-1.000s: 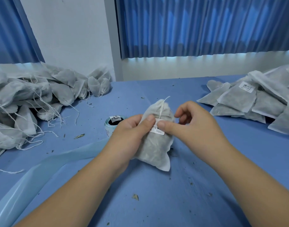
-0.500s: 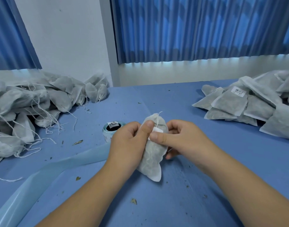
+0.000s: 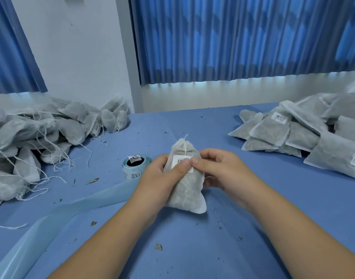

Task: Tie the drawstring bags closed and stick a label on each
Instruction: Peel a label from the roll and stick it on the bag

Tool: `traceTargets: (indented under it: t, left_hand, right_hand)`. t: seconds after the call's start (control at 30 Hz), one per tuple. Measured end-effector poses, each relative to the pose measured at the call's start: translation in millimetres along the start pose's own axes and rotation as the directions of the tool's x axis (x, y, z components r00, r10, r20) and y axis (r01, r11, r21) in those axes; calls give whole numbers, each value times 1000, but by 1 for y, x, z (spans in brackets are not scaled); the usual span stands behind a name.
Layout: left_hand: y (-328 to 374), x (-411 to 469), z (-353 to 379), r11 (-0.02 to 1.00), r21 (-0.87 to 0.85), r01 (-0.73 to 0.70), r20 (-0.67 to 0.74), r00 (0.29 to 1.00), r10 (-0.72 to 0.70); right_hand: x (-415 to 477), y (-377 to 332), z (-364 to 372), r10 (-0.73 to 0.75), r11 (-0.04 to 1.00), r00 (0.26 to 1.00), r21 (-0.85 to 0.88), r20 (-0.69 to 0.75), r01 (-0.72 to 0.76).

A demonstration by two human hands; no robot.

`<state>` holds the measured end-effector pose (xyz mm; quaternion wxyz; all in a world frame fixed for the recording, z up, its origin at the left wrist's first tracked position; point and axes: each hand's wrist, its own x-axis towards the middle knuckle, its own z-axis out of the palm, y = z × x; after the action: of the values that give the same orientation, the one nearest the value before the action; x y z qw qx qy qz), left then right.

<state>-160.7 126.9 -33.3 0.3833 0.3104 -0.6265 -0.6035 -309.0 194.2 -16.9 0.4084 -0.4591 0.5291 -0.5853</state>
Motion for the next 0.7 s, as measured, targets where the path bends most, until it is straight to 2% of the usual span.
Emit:
traceTargets:
  t: [0.1, 0.2, 0.3, 0.47, 0.6, 0.7]
  left_hand:
    - [1, 4, 7, 1000, -11, -12, -75, 997, 11]
    - [7, 12, 26, 1000, 6, -20, -169, 985, 20]
    - [15, 23, 56, 1000, -23, 3, -172, 985, -7]
    - [22, 38, 115, 995, -74, 73, 33, 997, -71]
    - [26, 42, 160, 984, -115, 139, 203, 972, -114]
    - [30, 41, 187, 974, -151, 171, 272, 954, -125]
  right_hand:
    - [-4, 0, -5, 53, 999, 999, 13, -2, -53]
    - [-15, -3, -15, 76, 997, 994, -24, 80, -74]
    - [-27, -10, -31, 82, 996, 994, -22, 67, -81]
    - [-45, -24, -83, 146, 985, 967, 121, -209, -123]
    - [-59, -29, -128, 186, 974, 880, 199, -437, -107]
    - [-67, -28, -155, 190, 970, 826, 232, -530, -74]
